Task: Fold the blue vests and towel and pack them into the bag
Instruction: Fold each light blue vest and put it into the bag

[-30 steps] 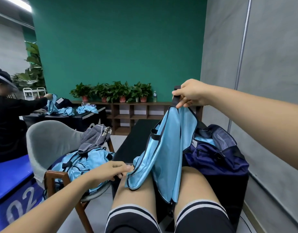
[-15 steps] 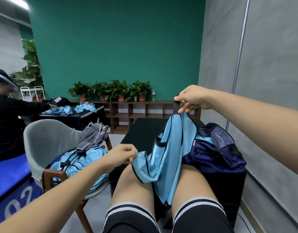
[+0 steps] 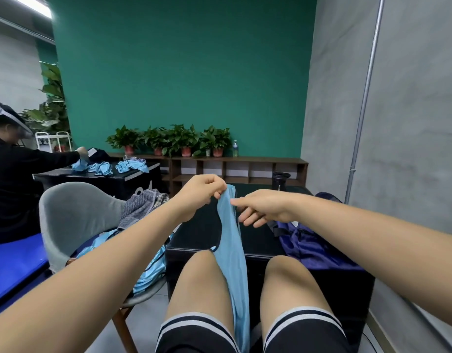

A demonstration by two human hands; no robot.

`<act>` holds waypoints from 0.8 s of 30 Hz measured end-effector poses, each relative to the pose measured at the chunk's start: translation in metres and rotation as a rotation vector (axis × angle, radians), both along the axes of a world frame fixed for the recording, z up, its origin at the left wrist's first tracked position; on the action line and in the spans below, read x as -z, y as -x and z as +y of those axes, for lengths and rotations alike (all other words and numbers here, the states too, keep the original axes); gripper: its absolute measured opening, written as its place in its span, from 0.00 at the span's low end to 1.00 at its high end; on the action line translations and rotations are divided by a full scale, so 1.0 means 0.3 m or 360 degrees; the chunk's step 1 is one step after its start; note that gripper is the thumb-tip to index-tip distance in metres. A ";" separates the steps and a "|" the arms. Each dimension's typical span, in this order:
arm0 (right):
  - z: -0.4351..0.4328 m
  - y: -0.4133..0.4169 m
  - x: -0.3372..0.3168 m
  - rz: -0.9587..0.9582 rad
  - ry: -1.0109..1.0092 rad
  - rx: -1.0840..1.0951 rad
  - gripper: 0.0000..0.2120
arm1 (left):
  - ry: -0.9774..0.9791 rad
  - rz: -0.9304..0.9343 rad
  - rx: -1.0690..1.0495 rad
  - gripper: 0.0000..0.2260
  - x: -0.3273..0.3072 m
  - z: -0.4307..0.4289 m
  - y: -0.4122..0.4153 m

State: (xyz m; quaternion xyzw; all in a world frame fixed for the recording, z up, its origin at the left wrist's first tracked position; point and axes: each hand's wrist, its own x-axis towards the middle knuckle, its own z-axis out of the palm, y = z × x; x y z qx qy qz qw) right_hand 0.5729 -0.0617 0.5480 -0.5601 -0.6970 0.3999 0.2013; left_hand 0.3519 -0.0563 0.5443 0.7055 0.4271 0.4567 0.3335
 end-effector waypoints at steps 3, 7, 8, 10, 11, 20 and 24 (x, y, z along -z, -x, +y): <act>0.005 0.006 0.024 0.0160 -0.0021 0.0015 0.22 | -0.0024 -0.0011 0.0058 0.05 -0.037 -0.010 -0.020; 0.000 0.023 -0.001 0.0676 -0.0096 0.0036 0.09 | -0.0091 -0.0037 0.0032 0.06 -0.065 0.000 -0.034; 0.003 0.021 -0.010 0.0699 -0.0159 0.0048 0.11 | -0.0111 -0.0049 0.0010 0.06 -0.068 0.007 -0.034; 0.010 0.016 -0.026 0.0556 -0.0369 0.0116 0.15 | -0.0134 -0.0072 -0.0029 0.07 -0.072 0.015 -0.034; 0.010 0.014 -0.030 0.0491 -0.0468 0.0155 0.15 | -0.0140 -0.0087 -0.0043 0.07 -0.073 0.019 -0.035; 0.004 0.009 -0.081 0.0719 -0.0489 0.0167 0.06 | -0.0156 -0.0188 -0.0061 0.09 -0.073 0.038 -0.074; 0.000 -0.011 -0.134 0.0797 -0.0465 0.0171 0.04 | -0.0096 -0.0148 -0.0010 0.09 -0.060 0.038 -0.070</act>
